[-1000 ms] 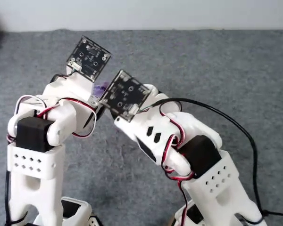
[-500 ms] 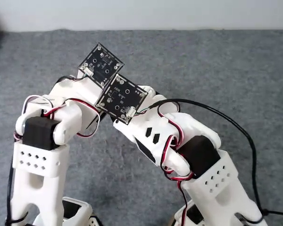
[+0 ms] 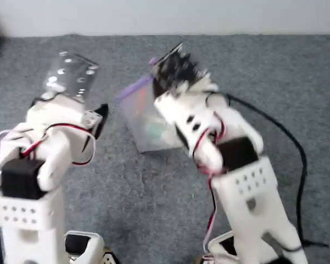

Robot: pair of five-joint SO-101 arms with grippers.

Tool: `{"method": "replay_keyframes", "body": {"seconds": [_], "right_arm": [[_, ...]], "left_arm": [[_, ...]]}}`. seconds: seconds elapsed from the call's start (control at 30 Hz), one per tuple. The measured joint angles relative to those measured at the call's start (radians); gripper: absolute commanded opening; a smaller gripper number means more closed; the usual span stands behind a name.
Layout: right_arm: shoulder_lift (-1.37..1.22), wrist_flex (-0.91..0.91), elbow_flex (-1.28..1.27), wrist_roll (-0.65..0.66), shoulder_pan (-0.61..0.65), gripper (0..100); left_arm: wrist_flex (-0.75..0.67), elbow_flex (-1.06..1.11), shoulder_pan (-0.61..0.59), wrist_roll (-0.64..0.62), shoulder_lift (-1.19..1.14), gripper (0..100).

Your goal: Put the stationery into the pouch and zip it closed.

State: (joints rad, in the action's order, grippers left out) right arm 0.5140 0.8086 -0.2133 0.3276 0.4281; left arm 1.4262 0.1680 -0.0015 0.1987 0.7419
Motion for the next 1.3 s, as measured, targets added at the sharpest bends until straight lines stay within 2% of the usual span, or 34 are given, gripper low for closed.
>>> {"method": "replay_keyframes", "body": {"seconds": [0.27, 0.57, 0.73, 0.97, 1.07, 1.2, 1.3], "right_arm": [[-0.307, -0.072, 0.27, -0.015, -0.051, 0.8], [-0.655, -0.072, 0.68, 0.094, -0.049, 0.8], [-0.723, -0.072, 0.821, 0.146, -0.023, 0.8], [-0.726, -0.06, 0.89, 0.187, -0.002, 0.8], [-0.724, 0.043, 0.922, 0.189, 0.026, 0.8], [-0.697, 0.269, 0.937, 0.186, 0.098, 0.8], [-0.657, 0.423, 0.942, 0.14, 0.138, 0.8]], "left_arm": [[0.008, 0.0, -0.117, -0.152, 0.077, 19], [0.106, 0.0, -0.157, -0.207, 0.183, 19], [0.126, 0.0, -0.161, -0.207, 0.233, 18], [0.129, 0.0, -0.16, -0.207, 0.242, 18], [0.129, 0.0, -0.16, -0.207, 0.242, 18], [0.129, 0.0, -0.16, -0.207, 0.244, 18], [0.129, 0.0, -0.16, -0.207, 0.244, 19]]}}
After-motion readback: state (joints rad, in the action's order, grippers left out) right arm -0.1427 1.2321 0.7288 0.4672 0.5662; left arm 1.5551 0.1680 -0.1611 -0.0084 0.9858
